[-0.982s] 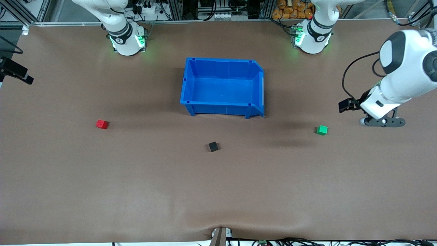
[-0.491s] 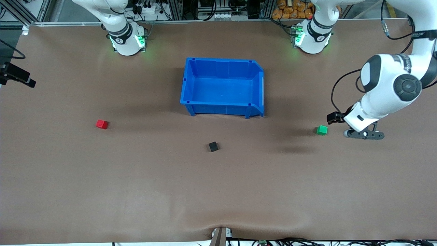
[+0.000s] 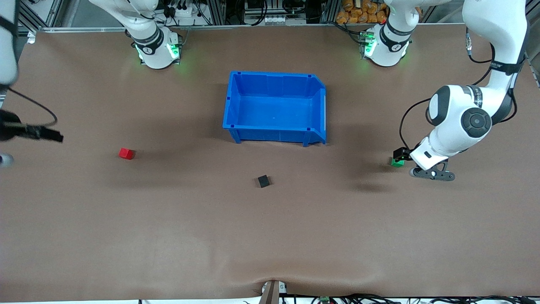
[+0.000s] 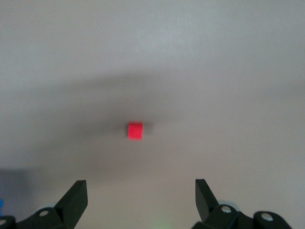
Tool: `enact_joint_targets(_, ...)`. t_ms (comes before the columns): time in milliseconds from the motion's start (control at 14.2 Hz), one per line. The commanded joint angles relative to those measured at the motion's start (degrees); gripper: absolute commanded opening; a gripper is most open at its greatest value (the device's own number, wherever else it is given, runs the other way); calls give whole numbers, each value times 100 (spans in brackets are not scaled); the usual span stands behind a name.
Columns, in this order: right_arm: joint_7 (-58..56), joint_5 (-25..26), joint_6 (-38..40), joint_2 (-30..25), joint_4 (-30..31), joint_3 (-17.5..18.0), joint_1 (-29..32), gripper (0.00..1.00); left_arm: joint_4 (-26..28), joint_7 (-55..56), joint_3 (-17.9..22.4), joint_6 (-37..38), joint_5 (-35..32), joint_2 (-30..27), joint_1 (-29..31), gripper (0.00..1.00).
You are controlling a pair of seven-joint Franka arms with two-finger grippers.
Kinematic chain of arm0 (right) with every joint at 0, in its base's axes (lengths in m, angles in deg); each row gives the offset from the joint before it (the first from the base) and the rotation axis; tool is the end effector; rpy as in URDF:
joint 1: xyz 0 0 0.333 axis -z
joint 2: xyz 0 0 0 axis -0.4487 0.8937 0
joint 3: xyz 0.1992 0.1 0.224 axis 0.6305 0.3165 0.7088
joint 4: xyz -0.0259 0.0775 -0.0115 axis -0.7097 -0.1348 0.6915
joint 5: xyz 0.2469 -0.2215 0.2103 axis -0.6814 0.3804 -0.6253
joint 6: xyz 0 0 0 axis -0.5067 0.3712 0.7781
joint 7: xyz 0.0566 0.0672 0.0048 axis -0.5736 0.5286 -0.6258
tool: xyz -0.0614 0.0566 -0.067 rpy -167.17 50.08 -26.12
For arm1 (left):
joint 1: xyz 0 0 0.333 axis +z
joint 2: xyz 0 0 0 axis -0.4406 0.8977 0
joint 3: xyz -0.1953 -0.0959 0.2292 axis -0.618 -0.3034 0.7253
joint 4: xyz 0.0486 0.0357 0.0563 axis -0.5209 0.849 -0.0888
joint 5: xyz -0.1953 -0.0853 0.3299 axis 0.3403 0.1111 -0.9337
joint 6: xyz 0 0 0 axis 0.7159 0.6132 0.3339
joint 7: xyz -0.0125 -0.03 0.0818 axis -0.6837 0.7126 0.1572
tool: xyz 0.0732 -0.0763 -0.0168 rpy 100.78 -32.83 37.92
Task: Attach green and red cubes to black cube
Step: 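Reach the left gripper to the green cube while the right gripper reaches the red cube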
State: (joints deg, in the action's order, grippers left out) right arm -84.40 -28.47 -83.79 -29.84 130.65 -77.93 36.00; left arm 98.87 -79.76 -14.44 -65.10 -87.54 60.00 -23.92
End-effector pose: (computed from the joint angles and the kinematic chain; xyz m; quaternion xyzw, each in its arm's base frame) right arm 0.6136 -0.1007 0.4799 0.9937 -0.0627 -0.0908 0.0218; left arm 0.5711 -0.0468 0.2742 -0.9953 0.0961 0.0039 0.0079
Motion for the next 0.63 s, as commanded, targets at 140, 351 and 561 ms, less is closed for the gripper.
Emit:
enact_joint_targets(140,19,55,-1264,1413,-139,31,138,100,128,-487,-1,-230,-104,187,94,100)
enact_joint_targets(351,28,-241,-1573,1872,185,31,173,100,172,-673,-1,-501,-104,389,155,100)
enact_joint_targets(561,-7,-744,-1670,1890,879,31,340,100,190,-673,-1,-581,-104,512,164,100)
